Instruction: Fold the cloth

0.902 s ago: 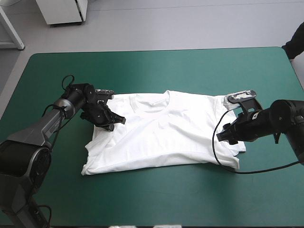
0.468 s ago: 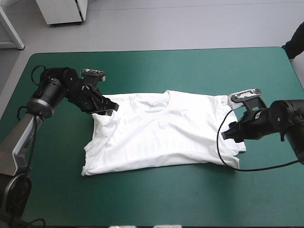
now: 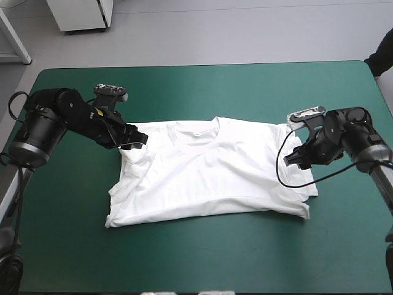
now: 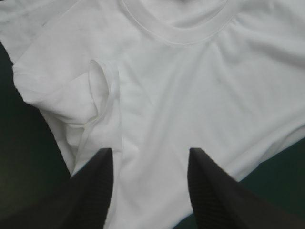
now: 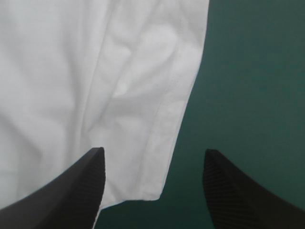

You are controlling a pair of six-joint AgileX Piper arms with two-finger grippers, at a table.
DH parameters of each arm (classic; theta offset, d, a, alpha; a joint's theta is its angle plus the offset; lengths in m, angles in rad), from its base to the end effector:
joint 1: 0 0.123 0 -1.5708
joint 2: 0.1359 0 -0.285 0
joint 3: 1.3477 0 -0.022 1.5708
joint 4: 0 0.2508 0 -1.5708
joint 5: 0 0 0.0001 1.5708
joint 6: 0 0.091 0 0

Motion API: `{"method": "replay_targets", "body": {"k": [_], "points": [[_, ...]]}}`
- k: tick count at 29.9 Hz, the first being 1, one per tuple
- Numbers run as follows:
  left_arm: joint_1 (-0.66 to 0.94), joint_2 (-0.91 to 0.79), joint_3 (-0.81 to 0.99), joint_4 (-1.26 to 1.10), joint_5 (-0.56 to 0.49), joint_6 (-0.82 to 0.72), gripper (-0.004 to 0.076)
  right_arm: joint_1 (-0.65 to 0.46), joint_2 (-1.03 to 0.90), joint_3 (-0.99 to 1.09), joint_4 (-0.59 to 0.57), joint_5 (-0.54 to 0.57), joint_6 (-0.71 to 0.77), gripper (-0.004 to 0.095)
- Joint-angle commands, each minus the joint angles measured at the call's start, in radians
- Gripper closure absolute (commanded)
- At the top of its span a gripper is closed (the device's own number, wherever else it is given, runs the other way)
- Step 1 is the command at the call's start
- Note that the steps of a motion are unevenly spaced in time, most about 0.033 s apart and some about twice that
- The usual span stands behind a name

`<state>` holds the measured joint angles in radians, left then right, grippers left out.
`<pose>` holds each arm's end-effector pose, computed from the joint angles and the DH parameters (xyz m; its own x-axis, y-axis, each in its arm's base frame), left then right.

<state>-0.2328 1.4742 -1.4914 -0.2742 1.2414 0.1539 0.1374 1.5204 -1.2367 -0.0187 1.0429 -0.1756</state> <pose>0.2828 -0.0910 0.3764 -0.8554 0.2655 -0.4448 0.3852 0.9001 -0.2035 0.3015 0.0402 0.2935 -0.8964 -0.3096 -0.3171 -0.3018 0.9504 -0.0749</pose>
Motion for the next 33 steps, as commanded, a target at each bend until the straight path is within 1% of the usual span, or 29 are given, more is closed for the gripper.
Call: {"method": "replay_targets", "body": {"k": [1, 10, 19, 21, 25, 30, 33], "points": [[-0.018, -0.050, -0.032, -0.029, -0.015, 0.000, 0.0363, -0.002, 0.023, -0.060, -0.067, -0.024, 0.032, 0.0331], [-0.034, -0.054, -0.032, -0.026, -0.017, 0.000, 0.0363, -0.012, 0.137, -0.065, -0.059, -0.078, 0.034, 0.0331], [-0.034, -0.056, -0.032, -0.026, -0.015, 0.000, 0.0363, -0.051, 0.210, -0.065, -0.038, -0.088, 0.040, 0.0334], [-0.034, -0.056, -0.032, -0.026, -0.015, 0.000, 0.0363, -0.051, 0.219, -0.065, -0.034, -0.086, 0.040, 0.0380], [-0.034, -0.056, -0.032, -0.024, -0.017, 0.000, 0.0363, -0.051, 0.244, -0.065, 0.019, -0.079, 0.015, 0.0550], [-0.034, -0.056, -0.032, -0.024, -0.015, 0.003, 0.0363, -0.051, 0.267, -0.065, 0.080, -0.070, -0.013, 0.0727], [-0.034, -0.062, -0.033, -0.025, -0.008, 0.003, 0.0363, -0.051, 0.280, -0.065, 0.093, -0.072, -0.020, 0.0835]]}}
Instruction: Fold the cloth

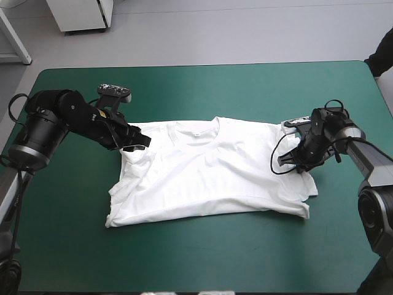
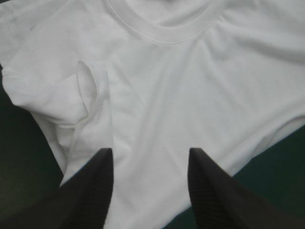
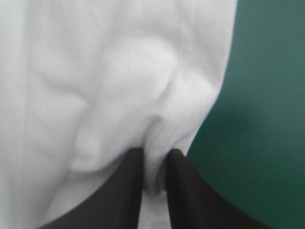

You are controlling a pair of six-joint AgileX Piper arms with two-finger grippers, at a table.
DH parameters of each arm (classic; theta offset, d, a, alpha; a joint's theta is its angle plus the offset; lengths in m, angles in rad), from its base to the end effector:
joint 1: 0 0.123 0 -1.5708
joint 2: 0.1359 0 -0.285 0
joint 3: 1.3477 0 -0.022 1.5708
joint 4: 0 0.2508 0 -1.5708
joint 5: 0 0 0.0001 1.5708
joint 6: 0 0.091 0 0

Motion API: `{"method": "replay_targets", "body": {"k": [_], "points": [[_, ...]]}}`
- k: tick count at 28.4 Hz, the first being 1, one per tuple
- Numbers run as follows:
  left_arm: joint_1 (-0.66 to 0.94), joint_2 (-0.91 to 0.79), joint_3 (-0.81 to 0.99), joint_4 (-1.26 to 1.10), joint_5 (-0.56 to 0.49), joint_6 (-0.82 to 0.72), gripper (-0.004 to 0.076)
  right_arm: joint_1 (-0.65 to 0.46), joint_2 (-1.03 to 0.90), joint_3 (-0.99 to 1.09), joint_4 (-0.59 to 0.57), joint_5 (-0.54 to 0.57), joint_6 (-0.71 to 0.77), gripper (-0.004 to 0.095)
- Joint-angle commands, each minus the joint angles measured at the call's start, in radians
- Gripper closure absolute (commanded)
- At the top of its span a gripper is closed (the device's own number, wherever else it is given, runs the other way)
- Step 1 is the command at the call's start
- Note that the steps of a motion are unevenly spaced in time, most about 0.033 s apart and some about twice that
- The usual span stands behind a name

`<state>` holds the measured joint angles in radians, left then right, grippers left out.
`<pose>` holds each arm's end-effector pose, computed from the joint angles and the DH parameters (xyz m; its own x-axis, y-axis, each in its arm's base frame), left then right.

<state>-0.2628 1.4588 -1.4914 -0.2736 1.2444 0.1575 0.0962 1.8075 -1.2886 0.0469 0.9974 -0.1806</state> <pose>0.2759 -0.0984 0.3808 -0.8398 0.2937 -0.4566 0.4182 0.8863 -0.1991 0.3516 0.0375 0.2135 -0.9578 -0.2475 -0.1460 -0.2526 0.9674 0.0166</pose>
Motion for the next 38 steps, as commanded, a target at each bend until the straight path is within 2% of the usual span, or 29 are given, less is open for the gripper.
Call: {"method": "replay_targets", "body": {"k": [1, 4, 8, 16, 25, 31, 38], "points": [[-0.004, -0.052, -0.033, -0.026, -0.011, 0.000, 0.0363, -0.010, -0.002, -0.013, 0.028, -0.027, -0.015, 0.0860], [-0.004, -0.079, -0.034, -0.024, -0.013, 0.004, 0.0363, -0.010, 0.001, -0.013, 0.028, -0.023, -0.015, 0.0924], [-0.004, -0.111, -0.034, -0.024, -0.019, 0.004, 0.0363, -0.010, 0.001, -0.015, 0.028, -0.020, -0.010, 0.0925], [-0.004, -0.181, -0.036, -0.022, -0.007, 0.004, 0.0364, -0.010, -0.063, -0.143, 0.035, 0.094, -0.003, 0.0925], [-0.004, -0.191, -0.038, -0.022, 0.001, -0.005, 0.0364, 0.028, -0.120, -0.241, 0.218, 0.190, -0.055, 0.0925], [-0.004, -0.191, -0.038, -0.022, -0.002, -0.005, 0.0364, 0.135, -0.086, -0.237, 0.192, 0.153, -0.057, 0.0925], [-0.004, -0.191, -0.038, -0.022, -0.002, -0.005, 0.0365, 0.150, 0.036, -0.239, 0.169, 0.146, -0.060, 0.0925]]}}
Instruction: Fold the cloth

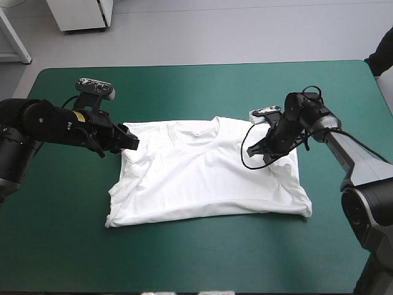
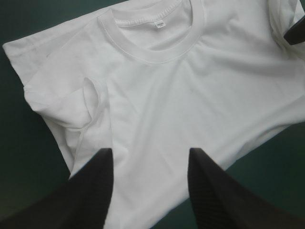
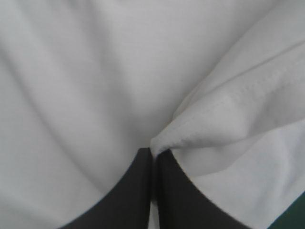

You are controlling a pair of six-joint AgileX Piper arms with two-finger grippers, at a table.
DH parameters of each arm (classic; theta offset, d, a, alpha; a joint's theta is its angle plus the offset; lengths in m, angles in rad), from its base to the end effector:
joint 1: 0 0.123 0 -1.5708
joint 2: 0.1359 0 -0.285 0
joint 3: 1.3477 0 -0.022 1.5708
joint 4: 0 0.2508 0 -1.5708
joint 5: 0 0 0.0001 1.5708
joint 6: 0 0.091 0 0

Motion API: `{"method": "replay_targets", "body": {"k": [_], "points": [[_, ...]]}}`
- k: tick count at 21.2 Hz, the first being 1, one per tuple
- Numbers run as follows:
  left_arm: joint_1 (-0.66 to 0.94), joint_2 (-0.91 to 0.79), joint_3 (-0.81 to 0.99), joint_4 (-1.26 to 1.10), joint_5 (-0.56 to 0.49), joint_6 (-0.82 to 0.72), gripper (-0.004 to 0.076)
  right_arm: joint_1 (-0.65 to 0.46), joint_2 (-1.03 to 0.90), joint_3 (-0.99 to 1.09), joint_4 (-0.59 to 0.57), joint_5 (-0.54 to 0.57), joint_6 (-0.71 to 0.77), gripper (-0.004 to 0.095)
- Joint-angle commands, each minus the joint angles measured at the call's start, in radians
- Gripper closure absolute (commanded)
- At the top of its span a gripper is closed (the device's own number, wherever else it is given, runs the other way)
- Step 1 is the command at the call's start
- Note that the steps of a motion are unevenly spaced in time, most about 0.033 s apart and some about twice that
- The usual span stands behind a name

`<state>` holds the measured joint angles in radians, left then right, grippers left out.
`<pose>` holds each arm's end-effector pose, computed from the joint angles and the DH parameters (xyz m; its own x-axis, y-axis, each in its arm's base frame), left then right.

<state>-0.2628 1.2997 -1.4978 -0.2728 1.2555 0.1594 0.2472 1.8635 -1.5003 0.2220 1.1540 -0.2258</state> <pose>0.2320 -0.0866 0.4250 -0.7598 0.2773 -0.5881 0.4497 0.8774 -0.1673 0.3630 0.1105 0.2469 -0.9139 -0.3663 -0.1749 -0.3952 0.9014 0.1772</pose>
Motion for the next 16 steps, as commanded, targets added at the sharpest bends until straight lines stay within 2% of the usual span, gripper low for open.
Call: {"method": "replay_targets", "body": {"k": [1, 5, 8, 11, 12, 13, 16], "points": [[-0.004, -0.032, -0.032, -0.023, -0.013, -0.006, 0.0364, -0.001, -0.010, -0.028, -0.010, -0.013, -0.014, 0.0925], [-0.004, -0.032, -0.032, 0.013, -0.009, -0.006, 0.0364, -0.001, 0.003, -0.055, -0.019, 0.021, -0.048, 0.0907], [-0.004, -0.034, -0.032, 0.021, 0.001, -0.006, 0.0364, -0.001, 0.001, -0.110, -0.006, 0.083, -0.059, 0.0731], [-0.004, -0.040, -0.032, 0.025, 0.016, -0.003, 0.0364, -0.001, -0.039, -0.127, 0.013, 0.095, -0.057, 0.0461], [-0.004, -0.047, -0.032, 0.033, 0.021, -0.003, 0.0364, -0.001, -0.055, -0.127, 0.011, 0.095, -0.049, 0.0398], [-0.004, -0.058, -0.032, 0.058, 0.024, -0.003, 0.0364, -0.001, -0.076, -0.127, -0.011, 0.095, -0.033, 0.0370], [-0.004, -0.087, -0.022, 0.117, 0.032, -0.024, 0.0364, -0.001, -0.128, -0.122, -0.072, 0.095, 0.005, 0.0371]]}}
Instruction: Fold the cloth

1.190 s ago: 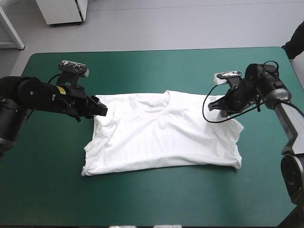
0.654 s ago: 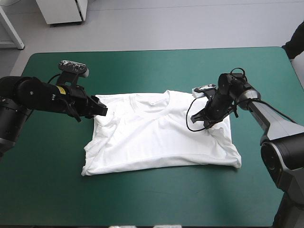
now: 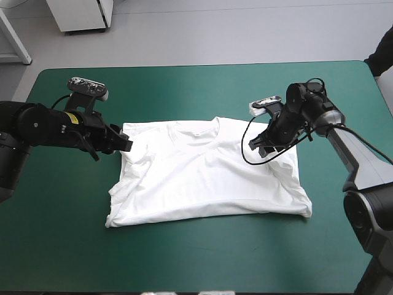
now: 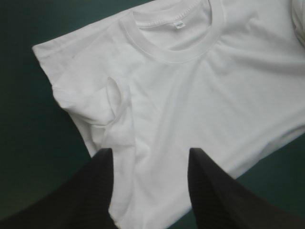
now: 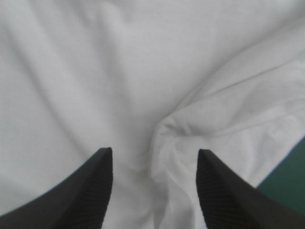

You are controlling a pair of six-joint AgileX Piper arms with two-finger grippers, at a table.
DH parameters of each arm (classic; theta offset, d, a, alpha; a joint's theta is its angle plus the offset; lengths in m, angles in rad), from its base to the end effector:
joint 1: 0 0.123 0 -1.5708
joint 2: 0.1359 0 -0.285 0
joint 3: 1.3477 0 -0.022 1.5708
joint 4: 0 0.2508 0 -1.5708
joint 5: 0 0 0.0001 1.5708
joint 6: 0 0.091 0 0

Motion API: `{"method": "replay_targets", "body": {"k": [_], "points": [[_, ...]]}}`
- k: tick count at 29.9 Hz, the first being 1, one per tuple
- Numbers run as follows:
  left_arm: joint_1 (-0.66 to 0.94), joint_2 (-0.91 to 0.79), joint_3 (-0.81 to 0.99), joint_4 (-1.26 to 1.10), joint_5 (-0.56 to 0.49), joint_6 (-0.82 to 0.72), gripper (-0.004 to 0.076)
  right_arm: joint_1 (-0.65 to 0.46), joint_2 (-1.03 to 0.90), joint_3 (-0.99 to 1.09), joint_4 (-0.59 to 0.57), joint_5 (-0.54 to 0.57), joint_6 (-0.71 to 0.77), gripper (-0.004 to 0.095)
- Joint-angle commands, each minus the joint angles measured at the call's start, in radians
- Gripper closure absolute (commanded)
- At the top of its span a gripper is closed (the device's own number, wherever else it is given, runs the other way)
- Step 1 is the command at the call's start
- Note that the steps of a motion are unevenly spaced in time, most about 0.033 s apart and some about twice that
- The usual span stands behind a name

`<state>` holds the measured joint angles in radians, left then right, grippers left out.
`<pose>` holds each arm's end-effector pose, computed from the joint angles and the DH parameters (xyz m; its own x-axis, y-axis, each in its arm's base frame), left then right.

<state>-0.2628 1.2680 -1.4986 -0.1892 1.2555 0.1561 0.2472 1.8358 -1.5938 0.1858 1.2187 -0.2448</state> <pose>0.2249 -0.0774 0.4314 -0.7372 0.2968 -0.6070 0.4318 0.8979 -0.0853 0.3650 0.1084 0.2807 -0.8851 -0.4053 -0.2287 -0.4405 0.8881 0.1310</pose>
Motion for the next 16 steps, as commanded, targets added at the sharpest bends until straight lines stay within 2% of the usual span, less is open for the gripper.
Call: {"method": "replay_targets", "body": {"k": [1, 10, 16], "points": [[-0.004, -0.066, -0.015, 0.055, 0.032, -0.033, 0.0364, -0.001, -0.128, -0.022, -0.048, 0.031, 0.026, 0.0371], [-0.004, -0.179, 0.234, 0.129, 0.032, -0.089, 0.0361, -0.001, -0.474, 0.248, -0.208, 0.031, 0.108, 0.0372], [-0.004, -0.201, 0.465, 0.173, 0.021, -0.093, 0.0279, -0.001, -0.688, 0.440, -0.259, 0.031, 0.158, 0.0373]]}}
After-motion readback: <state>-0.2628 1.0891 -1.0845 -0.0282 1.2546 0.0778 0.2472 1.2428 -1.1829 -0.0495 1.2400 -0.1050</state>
